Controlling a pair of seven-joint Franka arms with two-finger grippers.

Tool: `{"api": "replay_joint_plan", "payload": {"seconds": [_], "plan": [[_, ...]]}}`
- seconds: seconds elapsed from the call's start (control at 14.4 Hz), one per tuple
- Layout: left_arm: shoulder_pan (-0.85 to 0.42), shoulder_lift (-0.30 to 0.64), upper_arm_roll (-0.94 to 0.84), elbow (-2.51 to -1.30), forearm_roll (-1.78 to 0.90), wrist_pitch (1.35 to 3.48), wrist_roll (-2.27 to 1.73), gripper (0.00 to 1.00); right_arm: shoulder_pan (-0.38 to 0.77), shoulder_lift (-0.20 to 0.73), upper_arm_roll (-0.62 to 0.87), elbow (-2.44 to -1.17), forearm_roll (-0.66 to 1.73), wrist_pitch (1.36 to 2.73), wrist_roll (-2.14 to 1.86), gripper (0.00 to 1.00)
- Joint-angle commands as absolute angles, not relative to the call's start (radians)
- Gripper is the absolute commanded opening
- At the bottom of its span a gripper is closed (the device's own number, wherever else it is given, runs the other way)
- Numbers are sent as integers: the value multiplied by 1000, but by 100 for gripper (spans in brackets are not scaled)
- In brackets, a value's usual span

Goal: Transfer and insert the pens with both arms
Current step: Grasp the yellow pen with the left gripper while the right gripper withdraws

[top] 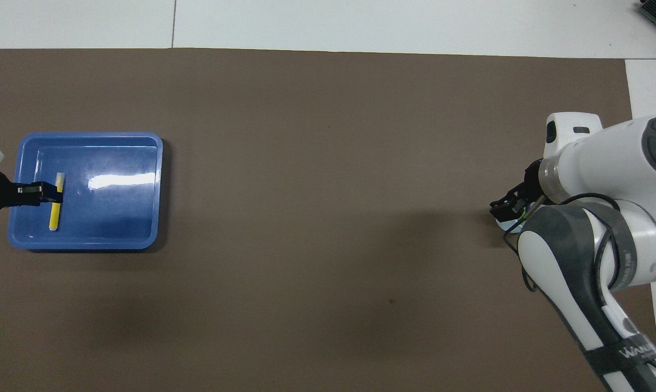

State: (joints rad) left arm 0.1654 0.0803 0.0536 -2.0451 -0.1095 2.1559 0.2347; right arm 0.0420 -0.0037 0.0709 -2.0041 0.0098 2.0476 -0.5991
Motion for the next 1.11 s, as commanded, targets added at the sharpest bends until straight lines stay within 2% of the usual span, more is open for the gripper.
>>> {"api": "replay_joint_plan", "payload": {"seconds": [0.0, 0.42, 1.04], "plan": [[192, 169, 48, -1991, -112, 2200, 304, 49, 81, -15, 75, -2008, 64, 2045, -513, 100], [227, 281, 49, -1924, -107, 2230, 432, 50, 150, -20, 80, -2009, 175, 2034, -240, 100], [248, 321, 48, -1931, -94, 2290, 489, 53, 253, -20, 80, -2010, 337, 2057, 187, 100]]}}
